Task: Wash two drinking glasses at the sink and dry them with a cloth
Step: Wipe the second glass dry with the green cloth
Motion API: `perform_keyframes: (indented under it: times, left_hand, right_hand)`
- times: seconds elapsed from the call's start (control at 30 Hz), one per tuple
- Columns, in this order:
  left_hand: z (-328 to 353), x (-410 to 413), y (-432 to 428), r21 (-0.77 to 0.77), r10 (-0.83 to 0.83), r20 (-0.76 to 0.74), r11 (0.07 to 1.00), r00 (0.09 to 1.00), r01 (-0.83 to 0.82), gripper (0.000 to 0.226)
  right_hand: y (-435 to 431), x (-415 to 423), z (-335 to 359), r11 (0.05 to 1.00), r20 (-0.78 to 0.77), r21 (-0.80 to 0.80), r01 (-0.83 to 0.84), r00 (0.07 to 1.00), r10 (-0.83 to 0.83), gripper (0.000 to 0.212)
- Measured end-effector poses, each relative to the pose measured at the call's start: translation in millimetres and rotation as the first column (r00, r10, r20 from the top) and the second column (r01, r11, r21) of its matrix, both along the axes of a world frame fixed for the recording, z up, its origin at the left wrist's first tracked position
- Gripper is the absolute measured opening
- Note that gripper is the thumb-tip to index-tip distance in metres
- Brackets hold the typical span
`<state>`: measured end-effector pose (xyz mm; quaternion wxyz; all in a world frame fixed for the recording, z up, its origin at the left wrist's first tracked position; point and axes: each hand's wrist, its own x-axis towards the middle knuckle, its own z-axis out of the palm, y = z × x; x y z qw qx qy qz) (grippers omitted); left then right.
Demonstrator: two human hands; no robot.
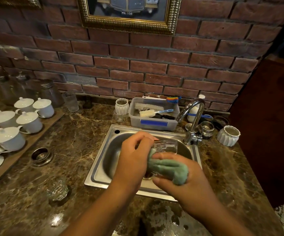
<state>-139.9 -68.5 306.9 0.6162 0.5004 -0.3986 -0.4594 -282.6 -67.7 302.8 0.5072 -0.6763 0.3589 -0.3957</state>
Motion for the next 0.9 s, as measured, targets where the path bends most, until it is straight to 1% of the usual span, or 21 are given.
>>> perform_keyframes:
  times: [0.03,0.1,0.13,0.17,0.2,0.23,0.27,0.33,0.4,0.43,0.47,0.5,0.53,0.6,0.63,0.7,0.77,0.8,0.83,0.87,0.9]
  left_hand:
    - [-2,3,1,-0.161,0.049,0.162,0.987,0.986,-0.023,0.025]
    - [-3,16,0,-0.416,0.119,0.509,0.901,0.852,0.122,0.027]
    - [-2,22,0,-0.475,0.139,0.643,0.844,0.753,0.249,0.028]
    - [0,27,-2,-0.484,0.145,0.730,0.799,0.667,0.356,0.029]
    - [2,32,-4,-0.468,0.130,0.769,0.781,0.625,0.414,0.029]
    - [2,35,-6,-0.450,0.100,0.768,0.787,0.632,0.422,0.030]
    - [1,36,-7,-0.426,0.051,0.734,0.811,0.677,0.402,0.030]
    - [-3,31,-4,-0.317,-0.084,0.562,0.897,0.823,0.308,0.029]
    - [-2,18,0,-0.132,-0.168,0.237,0.970,0.957,0.203,0.023]
    - [-2,11,0,-0.004,-0.167,0.055,0.986,0.984,0.168,0.022]
    - [0,8,-1,0.138,-0.136,-0.099,0.979,0.986,0.149,0.022]
    - [1,8,-4,0.271,-0.099,-0.209,0.950,0.973,0.154,0.021]
    - [2,9,-7,0.372,-0.078,-0.284,0.910,0.956,0.185,0.020]
    - [4,14,-10,0.471,-0.077,-0.395,0.839,0.916,0.274,0.019]
    - [4,15,-11,0.473,-0.068,-0.427,0.833,0.902,0.287,0.020]
    - [7,12,-12,0.440,-0.041,-0.429,0.863,0.903,0.248,0.019]
    - [9,6,-11,0.372,-0.004,-0.341,0.918,0.940,0.139,0.019]
    - [9,4,-12,0.304,0.008,-0.280,0.949,0.960,0.081,0.023]
    - [7,3,-12,0.204,0.016,-0.196,0.979,0.981,0.025,0.026]
    - [4,4,-12,0.068,0.026,-0.066,0.997,0.997,-0.021,0.026]
    - [2,6,-10,-0.102,0.055,0.116,0.994,0.992,-0.044,0.025]
  right_hand:
    - [3,3,0,0.975,0.158,0.219,-0.028,0.987,-0.007,0.033]
    - [11,9,-5,0.803,0.490,0.550,-0.228,0.867,-0.089,0.043]
    - [15,10,-7,0.694,0.611,0.633,-0.343,0.772,-0.175,0.053]
    - [17,10,-9,0.619,0.670,0.664,-0.418,0.701,-0.245,0.061]
    - [18,10,-7,0.601,0.686,0.667,-0.441,0.679,-0.263,0.062]
    - [19,10,-4,0.627,0.671,0.658,-0.418,0.703,-0.235,0.059]
    - [17,11,-1,0.675,0.625,0.644,-0.359,0.756,-0.195,0.052]
    - [13,11,4,0.820,0.436,0.546,-0.172,0.894,-0.103,0.034]
    - [6,7,5,0.960,0.153,0.278,-0.010,0.988,-0.034,0.028]
    - [2,3,5,0.998,-0.016,0.057,0.024,1.000,-0.023,0.030]
    - [-3,-1,5,0.979,-0.192,-0.204,-0.012,0.981,-0.028,0.032]
    - [-8,-6,5,0.899,-0.361,-0.421,-0.121,0.932,-0.043,0.034]
    - [-14,-9,7,0.804,-0.501,-0.534,-0.260,0.864,-0.053,0.037]
    - [-24,-13,13,0.680,-0.670,-0.561,-0.472,0.742,-0.038,0.039]
    - [-28,-13,15,0.658,-0.695,-0.550,-0.514,0.719,-0.020,0.038]
    - [-31,-14,15,0.696,-0.671,-0.528,-0.487,0.742,0.010,0.036]
    - [-26,-11,9,0.805,-0.530,-0.499,-0.322,0.848,0.011,0.030]
    - [-23,-7,5,0.882,-0.417,-0.425,-0.205,0.909,0.011,0.030]
    - [-20,-3,5,0.961,-0.275,-0.259,-0.097,0.961,0.023,0.032]
    - [-16,3,4,0.999,-0.104,-0.020,-0.045,0.994,0.043,0.035]
    - [-12,8,4,0.975,0.085,0.214,-0.054,0.996,0.036,0.039]
